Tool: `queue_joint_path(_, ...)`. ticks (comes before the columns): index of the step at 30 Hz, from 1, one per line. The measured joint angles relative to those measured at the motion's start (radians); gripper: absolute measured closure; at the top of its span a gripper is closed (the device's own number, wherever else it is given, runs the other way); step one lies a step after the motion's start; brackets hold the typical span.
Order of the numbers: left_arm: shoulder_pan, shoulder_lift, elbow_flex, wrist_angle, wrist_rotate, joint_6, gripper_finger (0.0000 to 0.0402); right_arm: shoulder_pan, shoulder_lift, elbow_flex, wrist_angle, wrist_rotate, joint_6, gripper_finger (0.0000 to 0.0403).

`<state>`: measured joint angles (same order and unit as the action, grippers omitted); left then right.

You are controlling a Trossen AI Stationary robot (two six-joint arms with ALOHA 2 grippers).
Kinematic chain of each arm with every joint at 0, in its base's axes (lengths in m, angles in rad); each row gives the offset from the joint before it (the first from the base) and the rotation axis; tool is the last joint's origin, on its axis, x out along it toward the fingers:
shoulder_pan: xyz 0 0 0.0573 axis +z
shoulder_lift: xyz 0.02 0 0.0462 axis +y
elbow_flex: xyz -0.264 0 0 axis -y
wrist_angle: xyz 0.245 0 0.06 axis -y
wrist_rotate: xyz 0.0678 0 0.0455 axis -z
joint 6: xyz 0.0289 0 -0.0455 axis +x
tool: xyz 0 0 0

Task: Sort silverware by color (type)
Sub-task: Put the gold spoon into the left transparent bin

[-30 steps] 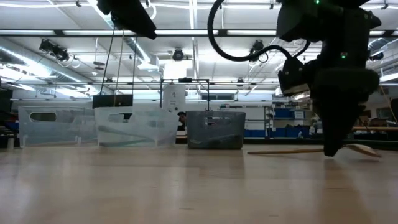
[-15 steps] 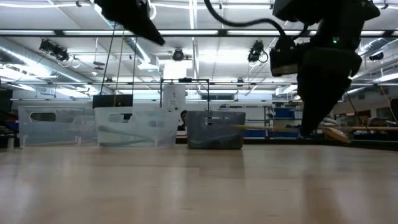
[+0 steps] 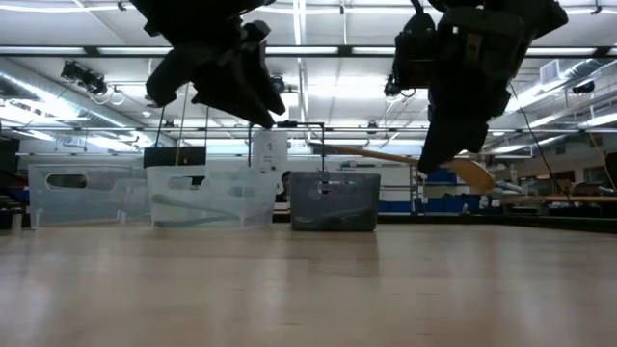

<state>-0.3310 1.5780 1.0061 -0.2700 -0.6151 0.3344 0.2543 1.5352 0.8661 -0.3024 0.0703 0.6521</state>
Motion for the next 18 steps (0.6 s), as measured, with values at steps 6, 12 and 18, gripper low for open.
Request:
queue_joint_path(6,-0.035,0.03,-0.001,0.009,-0.053,0.148,0.0221,-0.026,0.0,0.0,0.01,-0.019,-0.001,0.0382)
queue_joint_path(12,-0.065,0.054,0.001,0.064,-0.127,0.264,0.0221,-0.053,0.0,0.0,0.041,-0.063,-0.018,0.0383)
queue_joint_path(18,-0.062,0.106,0.0,0.15,-0.163,0.365,0.0221,-0.067,0.0,0.0,0.09,-0.097,-0.024,0.0383)
